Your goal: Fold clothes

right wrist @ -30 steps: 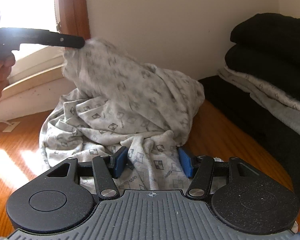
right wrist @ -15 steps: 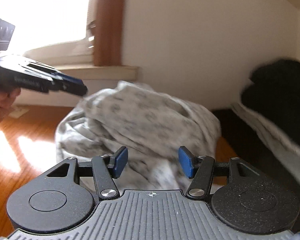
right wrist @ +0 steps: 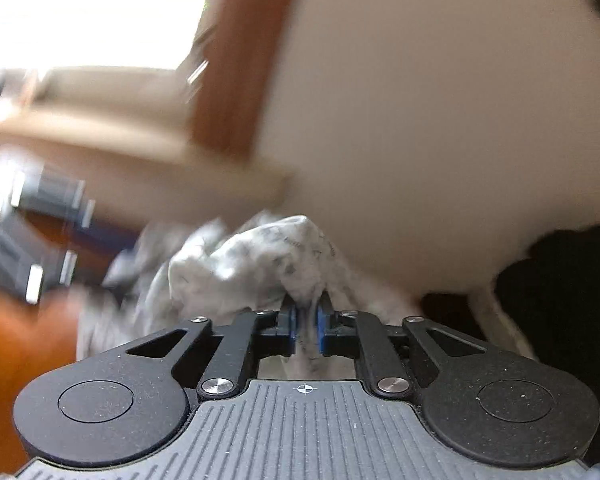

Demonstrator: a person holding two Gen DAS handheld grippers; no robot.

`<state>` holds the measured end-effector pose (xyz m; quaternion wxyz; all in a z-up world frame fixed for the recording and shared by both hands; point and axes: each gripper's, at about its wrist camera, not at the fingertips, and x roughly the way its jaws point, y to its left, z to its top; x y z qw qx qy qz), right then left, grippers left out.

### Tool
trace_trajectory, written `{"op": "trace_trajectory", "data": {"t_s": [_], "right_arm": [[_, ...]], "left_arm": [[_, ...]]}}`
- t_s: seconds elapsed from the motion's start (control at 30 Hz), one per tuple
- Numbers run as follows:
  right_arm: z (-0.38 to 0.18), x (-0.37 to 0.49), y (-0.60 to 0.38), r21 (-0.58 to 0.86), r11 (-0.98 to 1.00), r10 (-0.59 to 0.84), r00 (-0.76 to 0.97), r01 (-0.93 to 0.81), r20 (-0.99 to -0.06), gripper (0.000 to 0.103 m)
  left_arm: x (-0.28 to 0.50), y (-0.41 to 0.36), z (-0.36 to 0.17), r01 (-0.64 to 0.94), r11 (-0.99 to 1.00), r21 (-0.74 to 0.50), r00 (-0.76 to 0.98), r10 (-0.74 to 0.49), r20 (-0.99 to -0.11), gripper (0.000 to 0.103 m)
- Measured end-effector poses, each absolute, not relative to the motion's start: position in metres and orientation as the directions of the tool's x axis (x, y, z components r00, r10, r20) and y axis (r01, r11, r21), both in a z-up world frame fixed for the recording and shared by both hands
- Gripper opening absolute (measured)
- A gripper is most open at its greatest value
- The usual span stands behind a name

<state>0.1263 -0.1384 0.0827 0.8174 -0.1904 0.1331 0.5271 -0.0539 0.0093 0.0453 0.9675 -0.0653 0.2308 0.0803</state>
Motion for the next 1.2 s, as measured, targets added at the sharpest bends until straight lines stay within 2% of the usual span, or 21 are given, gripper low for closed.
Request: {"op": "trace_trajectory", "data": {"t_s": [0.17, 0.23, 0.27, 0.3, 0.33, 0.37, 0.43, 0.67, 0.9, 0.97, 1.03, 1.2], "right_arm": [[0.103, 0.150, -0.155, -0.089, 0.460, 0.817, 0.461, -0.883, -0.346, 0.007], [0.110, 0.156, -0.159, -0.090, 0.492, 0.809, 0.493, -0.866, -0.320, 0.006], [0.114, 0.159, -0.166, -0.091, 0.506, 0.807, 0.508, -0.858, -0.302, 0.006], [0.117, 0.162, -0.170, -0.090, 0.518, 0.803, 0.520, -0.850, -0.291, 0.006], [0.119, 0.165, -0.172, -0.088, 0.530, 0.799, 0.531, -0.844, -0.283, 0.006], [0.120, 0.168, -0.173, -0.085, 0.538, 0.794, 0.539, -0.838, -0.280, 0.006], [0.122, 0.174, -0.174, -0.079, 0.552, 0.788, 0.550, -0.830, -0.278, 0.006], [0.136, 0.168, -0.176, -0.046, 0.564, 0.797, 0.558, -0.825, -0.233, 0.006], [0.176, 0.110, -0.152, 0.001, 0.436, 0.886, 0.429, -0.900, -0.174, 0.005], [0.184, 0.089, -0.140, 0.012, 0.380, 0.913, 0.373, -0.925, -0.165, 0.005], [0.185, 0.066, -0.120, 0.012, 0.324, 0.932, 0.317, -0.946, -0.177, 0.005], [0.158, 0.023, -0.075, 0.031, 0.169, 0.932, 0.150, -0.985, -0.330, 0.009]], "left_arm": [[-0.027, 0.014, 0.039, -0.200, 0.973, -0.117, 0.871, 0.122, -0.476, 0.064], [-0.016, 0.013, 0.034, -0.220, 0.971, -0.091, 0.847, 0.144, -0.512, 0.060], [-0.013, 0.011, 0.033, -0.220, 0.973, -0.069, 0.836, 0.151, -0.528, 0.052], [-0.011, 0.010, 0.032, -0.219, 0.974, -0.052, 0.827, 0.157, -0.540, 0.034], [-0.015, 0.010, 0.033, -0.218, 0.975, -0.052, 0.829, 0.157, -0.537, 0.023], [-0.018, 0.010, 0.034, -0.217, 0.975, -0.051, 0.831, 0.157, -0.534, 0.008], [-0.026, 0.011, 0.038, -0.217, 0.975, -0.052, 0.836, 0.158, -0.525, 0.006], [-0.099, 0.011, 0.106, -0.258, 0.965, -0.038, 0.899, 0.226, -0.376, 0.005], [-0.206, 0.009, 0.194, -0.361, 0.933, -0.009, 0.913, 0.351, -0.207, 0.005], [-0.239, 0.013, 0.209, -0.402, 0.916, -0.011, 0.901, 0.393, -0.184, 0.005], [-0.268, 0.016, 0.216, -0.440, 0.898, -0.007, 0.884, 0.432, -0.180, 0.005], [-0.317, 0.027, 0.194, -0.500, 0.866, -0.011, 0.841, 0.482, -0.244, 0.005]]}}
